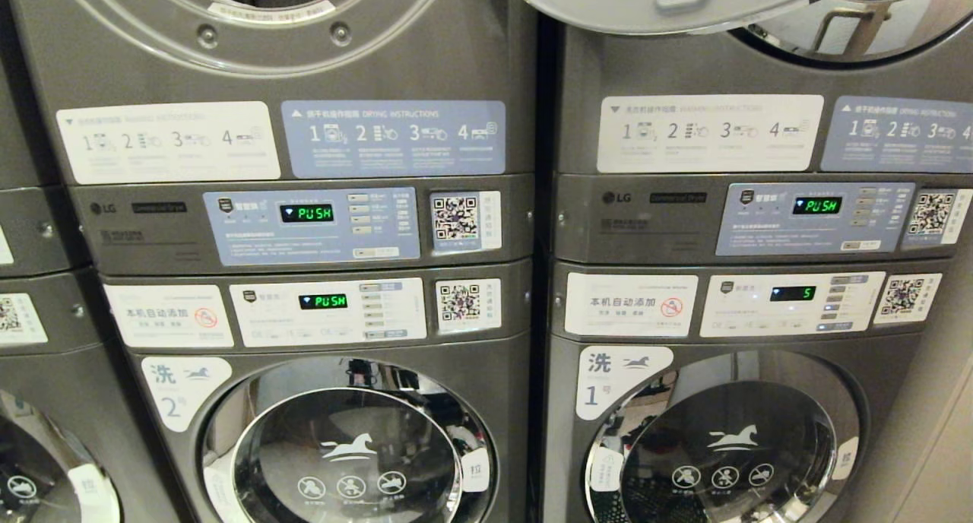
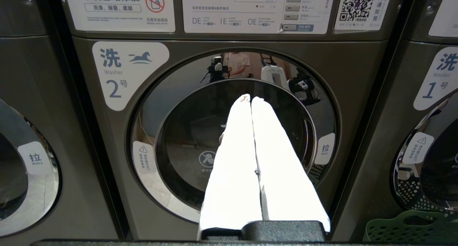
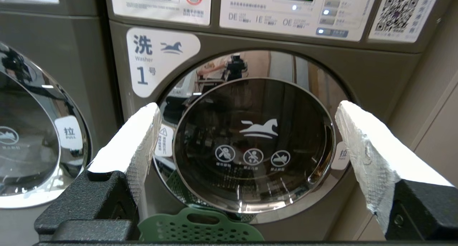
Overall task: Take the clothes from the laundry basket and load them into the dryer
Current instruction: Take the clothes out of the basket
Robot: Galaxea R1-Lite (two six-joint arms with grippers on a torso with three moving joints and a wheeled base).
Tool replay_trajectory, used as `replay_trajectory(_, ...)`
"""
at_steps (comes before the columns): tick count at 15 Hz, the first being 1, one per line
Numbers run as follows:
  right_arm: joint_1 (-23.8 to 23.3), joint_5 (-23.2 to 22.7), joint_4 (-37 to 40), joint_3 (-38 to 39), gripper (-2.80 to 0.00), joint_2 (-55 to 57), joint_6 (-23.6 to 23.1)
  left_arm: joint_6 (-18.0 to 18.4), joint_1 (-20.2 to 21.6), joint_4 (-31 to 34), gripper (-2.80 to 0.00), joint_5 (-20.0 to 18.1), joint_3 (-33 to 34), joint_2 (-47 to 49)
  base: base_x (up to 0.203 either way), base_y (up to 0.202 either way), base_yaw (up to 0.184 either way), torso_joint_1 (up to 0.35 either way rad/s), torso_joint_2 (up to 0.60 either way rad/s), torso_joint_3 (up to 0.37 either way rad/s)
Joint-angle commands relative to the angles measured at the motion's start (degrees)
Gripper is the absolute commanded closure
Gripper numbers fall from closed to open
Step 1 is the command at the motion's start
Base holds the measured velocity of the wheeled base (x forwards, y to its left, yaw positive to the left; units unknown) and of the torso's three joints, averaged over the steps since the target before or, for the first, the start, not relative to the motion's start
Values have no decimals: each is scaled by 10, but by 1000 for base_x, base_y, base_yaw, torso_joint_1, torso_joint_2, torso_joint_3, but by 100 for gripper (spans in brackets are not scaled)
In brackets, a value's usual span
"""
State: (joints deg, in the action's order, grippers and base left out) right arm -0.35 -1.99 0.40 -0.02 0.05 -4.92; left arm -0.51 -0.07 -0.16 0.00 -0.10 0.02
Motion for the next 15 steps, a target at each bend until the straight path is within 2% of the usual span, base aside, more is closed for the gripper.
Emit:
replay_trajectory(1, 0, 0, 0, -1, -280, 0, -1, 0, 0, 0, 0, 0, 0, 0, 0, 0, 0, -2, 2, -202)
replay_trajectory(11, 0, 0, 0, 0, -280, 0, 0, 0, 0, 0, 0, 0, 0, 0, 0, 0, 0, 2, 4, -194)
replay_trajectory(15, 0, 0, 0, 0, -280, 0, 0, 1, 0, 0, 0, 0, 0, 0, 0, 0, 0, 4, 2, -44)
